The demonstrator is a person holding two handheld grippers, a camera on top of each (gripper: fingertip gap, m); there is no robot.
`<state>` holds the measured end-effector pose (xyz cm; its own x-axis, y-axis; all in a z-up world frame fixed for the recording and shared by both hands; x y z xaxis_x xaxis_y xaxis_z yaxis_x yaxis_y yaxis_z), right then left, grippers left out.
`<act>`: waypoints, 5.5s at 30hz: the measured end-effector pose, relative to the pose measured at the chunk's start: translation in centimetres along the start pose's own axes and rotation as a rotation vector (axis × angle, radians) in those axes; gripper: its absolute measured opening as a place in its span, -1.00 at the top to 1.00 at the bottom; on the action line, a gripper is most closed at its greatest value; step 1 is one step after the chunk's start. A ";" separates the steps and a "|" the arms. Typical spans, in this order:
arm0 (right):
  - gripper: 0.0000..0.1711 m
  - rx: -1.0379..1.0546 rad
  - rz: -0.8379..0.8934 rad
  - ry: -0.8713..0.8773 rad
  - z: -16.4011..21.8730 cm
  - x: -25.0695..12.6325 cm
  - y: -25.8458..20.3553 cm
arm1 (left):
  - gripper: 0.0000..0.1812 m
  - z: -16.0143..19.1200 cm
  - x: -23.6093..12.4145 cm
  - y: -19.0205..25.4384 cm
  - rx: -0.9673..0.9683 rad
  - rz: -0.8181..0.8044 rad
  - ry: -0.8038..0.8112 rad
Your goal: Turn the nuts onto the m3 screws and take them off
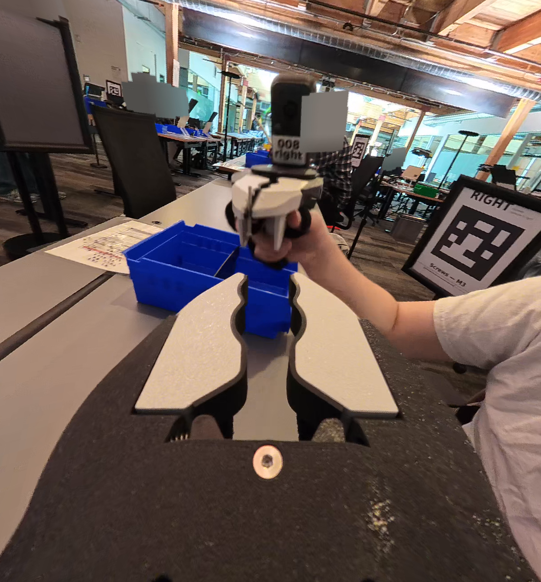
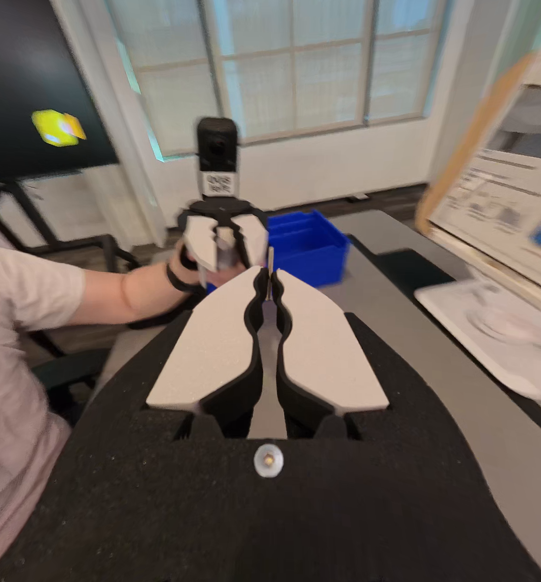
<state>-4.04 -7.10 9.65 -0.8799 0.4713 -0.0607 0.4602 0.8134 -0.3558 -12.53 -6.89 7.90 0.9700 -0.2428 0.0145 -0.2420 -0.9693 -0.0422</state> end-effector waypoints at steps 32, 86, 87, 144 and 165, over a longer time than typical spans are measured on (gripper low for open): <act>0.77 0.206 1.110 -0.753 4.8 -19.8 20.3 | 0.71 -2.1 -10.9 -3.2 0.303 -0.436 -0.560; 0.70 -0.101 0.944 -0.336 0.7 -8.7 9.8 | 0.94 21.4 -25.9 -14.1 -0.506 -0.733 -1.222; 0.70 -0.102 0.942 -0.337 0.8 -8.7 9.8 | 0.96 21.4 -26.0 -14.1 -0.506 -0.732 -1.217; 0.96 0.086 -0.317 0.120 -0.5 7.4 -5.3 | 0.98 -2.8 -3.1 1.3 -0.116 0.145 0.019; 0.97 0.083 -0.270 0.086 0.1 7.7 -4.3 | 0.94 -1.3 -2.4 1.1 -0.222 0.186 -0.040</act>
<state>-12.84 -7.00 10.63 -0.9543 0.2717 0.1246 0.1964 0.8842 -0.4237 -15.17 -7.43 9.10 0.9074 -0.4201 -0.0130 -0.4112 -0.8936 0.1798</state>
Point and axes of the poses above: each gripper's, where its closed fingertips meet, x out along the fingers, z out of its underside, y = z × x across the jaws, the point moved 2 cm from there along -x, back along the fingers, and after that the axes turned 14 degrees about x, right-handed, at the moved point
